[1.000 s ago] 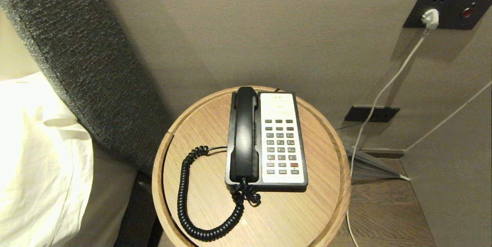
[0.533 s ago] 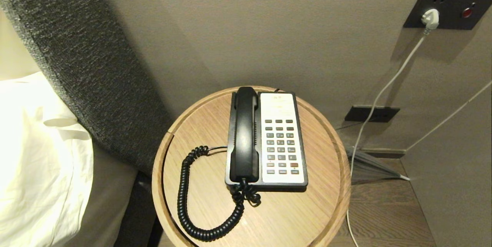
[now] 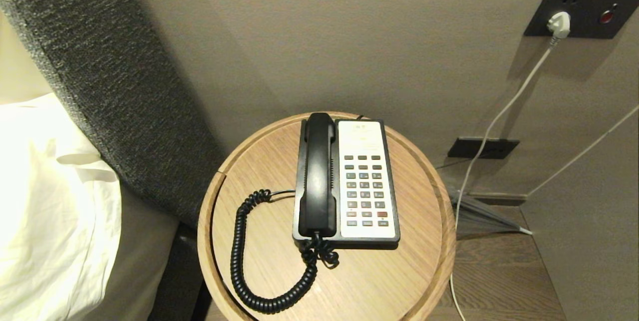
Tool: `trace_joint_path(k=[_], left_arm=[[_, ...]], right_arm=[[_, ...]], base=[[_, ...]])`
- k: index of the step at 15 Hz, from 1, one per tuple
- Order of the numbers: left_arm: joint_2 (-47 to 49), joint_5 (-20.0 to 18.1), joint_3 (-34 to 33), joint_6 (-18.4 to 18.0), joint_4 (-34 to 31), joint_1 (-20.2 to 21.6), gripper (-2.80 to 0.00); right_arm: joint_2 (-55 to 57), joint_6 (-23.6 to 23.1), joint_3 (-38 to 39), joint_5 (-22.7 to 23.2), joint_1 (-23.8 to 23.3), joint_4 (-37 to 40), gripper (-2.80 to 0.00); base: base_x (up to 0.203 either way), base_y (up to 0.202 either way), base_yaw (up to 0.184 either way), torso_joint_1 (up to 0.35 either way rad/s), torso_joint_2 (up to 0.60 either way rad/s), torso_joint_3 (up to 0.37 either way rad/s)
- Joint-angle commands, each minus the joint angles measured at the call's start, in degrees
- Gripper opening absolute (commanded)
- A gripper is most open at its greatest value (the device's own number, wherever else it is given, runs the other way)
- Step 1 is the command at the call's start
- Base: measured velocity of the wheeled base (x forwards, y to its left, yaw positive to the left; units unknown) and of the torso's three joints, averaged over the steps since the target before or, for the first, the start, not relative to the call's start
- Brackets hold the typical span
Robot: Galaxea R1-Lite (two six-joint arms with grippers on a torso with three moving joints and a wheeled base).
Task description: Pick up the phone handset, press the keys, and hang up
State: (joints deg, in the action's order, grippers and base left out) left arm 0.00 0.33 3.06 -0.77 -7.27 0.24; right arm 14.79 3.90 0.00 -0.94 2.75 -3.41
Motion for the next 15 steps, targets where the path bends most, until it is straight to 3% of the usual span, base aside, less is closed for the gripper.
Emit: trace_joint_path(k=[1,7,15], left_arm=[[0.0,0.0,0.0,0.0,0.0,0.0,-2.8],[0.0,0.0,0.0,0.0,0.0,0.1,-2.8],[0.0,0.0,0.0,0.0,0.0,0.1,-2.8]], right_arm=[[-1.4,-1.8,0.1,0.0,-2.9,0.6,-2.8],[-13.4,-2.3,-0.2,0.1,-2.8,2.8,-2.8],[-13.4,-2.4,-0.1,0.1,-2.8,2.5,-2.8]], base=[[0.0,0.0,0.0,0.0,0.0,0.0],[0.0,0.0,0.0,0.0,0.0,0.0],[0.0,0.0,0.0,0.0,0.0,0.0]])
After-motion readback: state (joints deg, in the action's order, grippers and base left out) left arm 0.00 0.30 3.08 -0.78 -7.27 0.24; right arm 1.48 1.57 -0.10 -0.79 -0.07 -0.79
